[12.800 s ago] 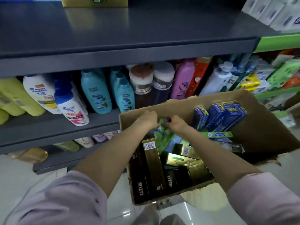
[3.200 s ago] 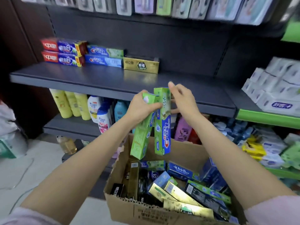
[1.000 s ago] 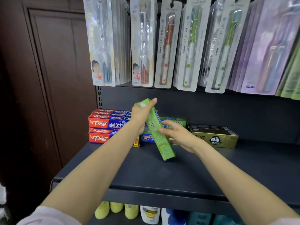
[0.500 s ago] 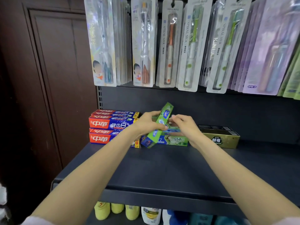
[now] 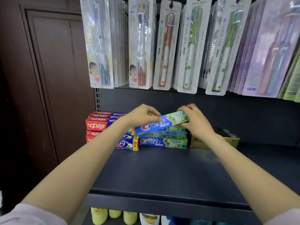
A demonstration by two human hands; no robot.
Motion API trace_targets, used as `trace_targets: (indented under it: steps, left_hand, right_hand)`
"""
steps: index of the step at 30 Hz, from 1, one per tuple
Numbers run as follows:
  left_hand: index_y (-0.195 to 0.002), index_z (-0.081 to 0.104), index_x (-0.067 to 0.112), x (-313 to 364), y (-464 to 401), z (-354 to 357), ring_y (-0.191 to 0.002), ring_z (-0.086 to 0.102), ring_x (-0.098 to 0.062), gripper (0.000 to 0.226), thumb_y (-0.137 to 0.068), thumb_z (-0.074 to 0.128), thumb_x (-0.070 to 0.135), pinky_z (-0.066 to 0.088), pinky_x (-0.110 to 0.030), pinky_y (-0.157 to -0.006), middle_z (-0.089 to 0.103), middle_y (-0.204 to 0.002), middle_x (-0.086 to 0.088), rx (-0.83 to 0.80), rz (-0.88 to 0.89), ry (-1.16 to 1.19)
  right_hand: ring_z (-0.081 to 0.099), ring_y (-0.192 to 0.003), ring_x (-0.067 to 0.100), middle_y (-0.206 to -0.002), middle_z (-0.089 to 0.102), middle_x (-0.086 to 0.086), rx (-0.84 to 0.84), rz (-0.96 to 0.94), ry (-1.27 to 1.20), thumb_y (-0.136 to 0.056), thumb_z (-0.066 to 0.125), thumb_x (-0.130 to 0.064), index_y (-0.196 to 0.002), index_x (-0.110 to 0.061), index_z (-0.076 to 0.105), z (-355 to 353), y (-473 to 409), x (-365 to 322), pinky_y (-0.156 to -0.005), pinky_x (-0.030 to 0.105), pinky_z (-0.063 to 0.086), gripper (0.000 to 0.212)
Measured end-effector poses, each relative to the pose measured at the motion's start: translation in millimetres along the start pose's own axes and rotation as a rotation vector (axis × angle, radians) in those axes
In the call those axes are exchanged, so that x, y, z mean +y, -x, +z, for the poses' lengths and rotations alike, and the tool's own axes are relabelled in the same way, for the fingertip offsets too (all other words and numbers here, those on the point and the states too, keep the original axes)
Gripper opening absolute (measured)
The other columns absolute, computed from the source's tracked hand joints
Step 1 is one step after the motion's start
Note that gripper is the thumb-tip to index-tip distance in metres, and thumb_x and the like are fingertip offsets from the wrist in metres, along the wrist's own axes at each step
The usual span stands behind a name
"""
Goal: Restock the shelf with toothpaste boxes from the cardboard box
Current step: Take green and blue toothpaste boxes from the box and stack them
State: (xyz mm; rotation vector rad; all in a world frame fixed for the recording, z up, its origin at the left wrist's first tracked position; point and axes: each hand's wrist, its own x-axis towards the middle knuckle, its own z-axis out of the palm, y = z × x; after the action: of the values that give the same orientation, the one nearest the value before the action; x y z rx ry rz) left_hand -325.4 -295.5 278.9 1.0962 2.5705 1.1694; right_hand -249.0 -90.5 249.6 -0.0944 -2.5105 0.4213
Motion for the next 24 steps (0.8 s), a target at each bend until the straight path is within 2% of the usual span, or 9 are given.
trace_targets:
  steps: [4, 7, 10, 14, 17, 20, 24]
  left_hand:
    - [-0.118, 0.062, 0.016, -3, -13, 4, -0.100, 0.060, -0.012, 0.035, -0.085, 0.068, 0.026, 0.051, -0.020, -0.069, 0.066, -0.116, -0.002, 0.004, 0.052, -0.125]
    - [-0.121, 0.060, 0.017, -6, -26, 7, -0.112, 0.058, -0.016, 0.035, -0.087, 0.066, 0.022, 0.051, -0.033, -0.089, 0.063, -0.122, -0.002, 0.028, 0.072, -0.241]
    - [-0.121, 0.060, 0.023, -10, -40, 12, -0.116, 0.056, -0.020, 0.034, -0.087, 0.066, 0.025, 0.045, -0.046, -0.099, 0.062, -0.125, 0.000, 0.072, 0.080, -0.403]
    - [-0.123, 0.057, 0.025, -17, -52, 29, -0.120, 0.050, -0.024, 0.033, -0.090, 0.061, 0.025, 0.039, -0.040, -0.099, 0.057, -0.128, -0.002, 0.120, 0.044, -0.616]
    - [-0.131, 0.051, 0.023, -28, -55, 50, -0.126, 0.043, -0.027, 0.039, -0.092, 0.057, 0.018, 0.038, -0.041, -0.101, 0.048, -0.131, -0.007, 0.125, -0.037, -0.789]
    - [-0.133, 0.046, 0.021, -33, -56, 59, -0.126, 0.042, -0.027, 0.043, -0.091, 0.056, 0.014, 0.040, -0.040, -0.099, 0.046, -0.131, -0.008, 0.147, -0.055, -0.784]
    - [-0.127, 0.050, 0.016, -26, -49, 64, -0.120, 0.044, -0.028, 0.039, -0.089, 0.054, 0.011, 0.042, -0.040, -0.096, 0.048, -0.126, -0.009, 0.225, -0.003, -0.753]
  right_hand:
    - [0.045, -0.116, 0.023, -0.122, 0.041, 0.003, 0.084, 0.102, -0.083, -0.072, 0.078, -0.020, -0.119, -0.020, 0.057, 11, 1, 7, -0.095, 0.035, 0.043, 0.052]
    - [0.044, -0.119, 0.020, -0.127, 0.040, 0.006, -0.027, 0.132, -0.166, -0.075, 0.077, -0.021, -0.127, -0.020, 0.055, 12, 0, 11, -0.100, 0.025, 0.034, 0.057]
    - [0.047, -0.118, 0.023, -0.125, 0.045, 0.008, -0.035, 0.113, -0.149, -0.082, 0.070, -0.016, -0.127, -0.020, 0.057, 16, -4, 18, -0.101, 0.025, 0.034, 0.047]
    - [0.044, -0.119, 0.026, -0.127, 0.044, 0.007, 0.009, 0.109, 0.000, -0.087, 0.061, -0.007, -0.123, -0.018, 0.061, 30, -11, 24, -0.102, 0.030, 0.036, 0.037]
    - [0.038, -0.123, 0.024, -0.132, 0.042, 0.003, -0.131, 0.112, 0.194, -0.091, 0.055, -0.011, -0.129, -0.020, 0.055, 45, -10, 20, -0.102, 0.037, 0.041, 0.038]
    - [0.039, -0.125, 0.023, -0.134, 0.040, 0.003, -0.192, 0.142, 0.177, -0.092, 0.054, -0.013, -0.136, -0.020, 0.046, 51, -7, 19, -0.101, 0.041, 0.043, 0.045]
    - [0.038, -0.128, 0.022, -0.136, 0.041, 0.002, -0.194, 0.099, 0.123, -0.092, 0.056, -0.018, -0.138, -0.020, 0.043, 41, 0, 21, -0.106, 0.038, 0.037, 0.048]
